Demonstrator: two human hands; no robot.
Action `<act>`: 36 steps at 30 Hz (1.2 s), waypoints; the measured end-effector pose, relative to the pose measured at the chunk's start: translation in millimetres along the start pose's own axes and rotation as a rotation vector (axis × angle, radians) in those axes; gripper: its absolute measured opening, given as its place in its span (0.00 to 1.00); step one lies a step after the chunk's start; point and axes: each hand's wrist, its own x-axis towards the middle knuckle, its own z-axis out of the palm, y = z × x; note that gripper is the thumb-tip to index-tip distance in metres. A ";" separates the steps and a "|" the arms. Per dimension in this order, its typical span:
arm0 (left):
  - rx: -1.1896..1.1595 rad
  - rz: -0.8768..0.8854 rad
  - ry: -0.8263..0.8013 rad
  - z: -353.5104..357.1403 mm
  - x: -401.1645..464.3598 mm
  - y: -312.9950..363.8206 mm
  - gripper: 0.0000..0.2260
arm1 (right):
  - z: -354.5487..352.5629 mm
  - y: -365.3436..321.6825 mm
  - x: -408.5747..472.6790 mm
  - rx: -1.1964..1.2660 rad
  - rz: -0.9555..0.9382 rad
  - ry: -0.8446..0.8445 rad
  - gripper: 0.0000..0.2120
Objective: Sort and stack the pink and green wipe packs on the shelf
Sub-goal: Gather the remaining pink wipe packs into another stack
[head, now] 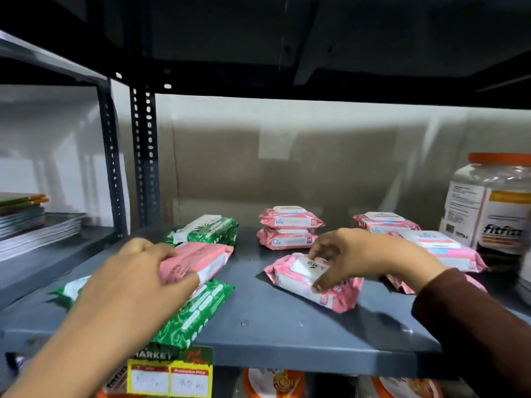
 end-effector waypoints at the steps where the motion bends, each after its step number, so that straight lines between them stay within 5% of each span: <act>1: -0.010 0.003 -0.005 4.7 -2.5 -3.6 0.29 | -3.1 4.5 4.1 0.016 -0.001 0.000 0.26; 5: -0.075 0.068 0.018 20.8 -14.6 -10.6 0.39 | -6.0 17.7 19.1 0.042 -0.016 -0.021 0.26; 11: -0.292 0.043 0.032 35.0 -33.7 -21.8 0.36 | -8.6 20.2 21.9 -0.002 -0.023 -0.091 0.25; 15: -0.293 0.040 0.049 39.1 -36.3 -22.7 0.34 | -11.0 6.2 24.6 -0.119 -0.007 0.062 0.31; 18: -0.304 -0.005 0.056 43.3 -41.6 -25.9 0.33 | 0.9 -6.1 27.1 -0.198 0.137 0.174 0.11; 23: -0.343 -0.003 0.080 38.5 -34.9 -23.3 0.31 | 22.3 -42.1 36.5 -0.359 0.343 0.278 0.38; 29: -0.359 0.022 0.075 36.5 -34.2 -27.8 0.31 | 0.4 -27.3 29.9 -0.217 0.279 -0.081 0.25; 36: -0.233 0.027 -0.040 27.4 -29.7 -30.2 0.27 | -4.1 6.2 27.4 -0.026 0.040 -0.207 0.36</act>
